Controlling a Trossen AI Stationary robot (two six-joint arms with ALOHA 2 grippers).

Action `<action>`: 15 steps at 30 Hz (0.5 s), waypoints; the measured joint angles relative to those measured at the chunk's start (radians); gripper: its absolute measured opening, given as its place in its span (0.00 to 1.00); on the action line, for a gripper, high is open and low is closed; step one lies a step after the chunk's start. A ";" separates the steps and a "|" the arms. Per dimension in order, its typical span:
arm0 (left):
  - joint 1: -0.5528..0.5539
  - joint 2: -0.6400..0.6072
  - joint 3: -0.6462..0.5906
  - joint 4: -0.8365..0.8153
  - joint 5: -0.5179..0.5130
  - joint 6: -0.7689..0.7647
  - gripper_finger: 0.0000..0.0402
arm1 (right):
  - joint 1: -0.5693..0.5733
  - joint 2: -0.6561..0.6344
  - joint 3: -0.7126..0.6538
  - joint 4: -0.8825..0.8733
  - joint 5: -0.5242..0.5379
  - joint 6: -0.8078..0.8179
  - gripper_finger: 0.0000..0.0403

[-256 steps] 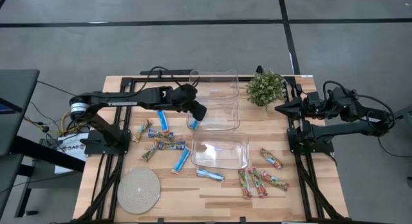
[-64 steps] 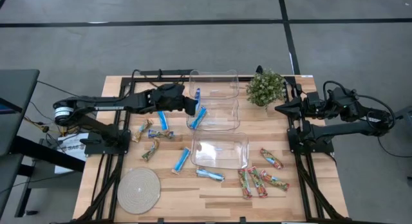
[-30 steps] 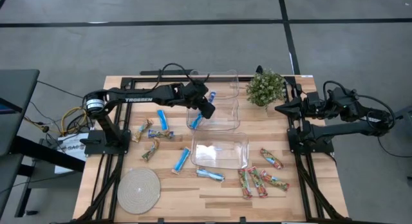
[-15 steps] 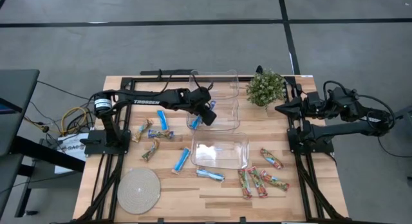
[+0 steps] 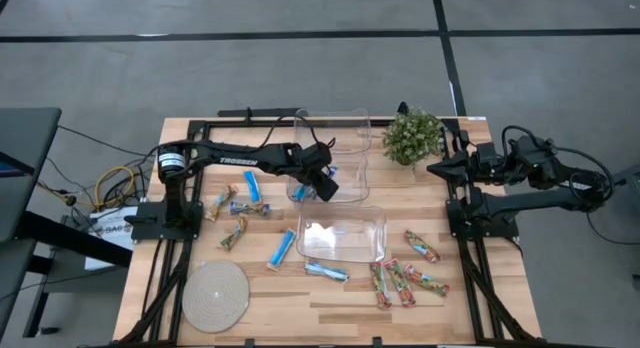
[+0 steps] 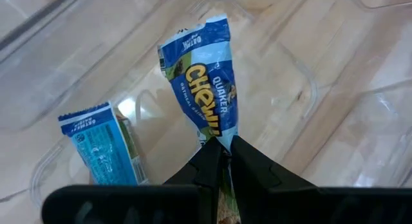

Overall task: Pick and place Granola Bars by type
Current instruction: Put the blue granola bar into the middle transparent bin

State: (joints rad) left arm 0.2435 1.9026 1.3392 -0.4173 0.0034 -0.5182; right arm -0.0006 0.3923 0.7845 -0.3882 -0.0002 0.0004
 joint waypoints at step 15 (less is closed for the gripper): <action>0.005 -0.001 0.000 0.004 0.017 -0.016 0.12 | 0.000 0.000 0.000 0.000 0.000 0.000 0.00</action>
State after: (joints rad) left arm 0.2485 1.9018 1.3392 -0.4135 0.0207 -0.5339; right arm -0.0006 0.3923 0.7845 -0.3882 -0.0002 0.0006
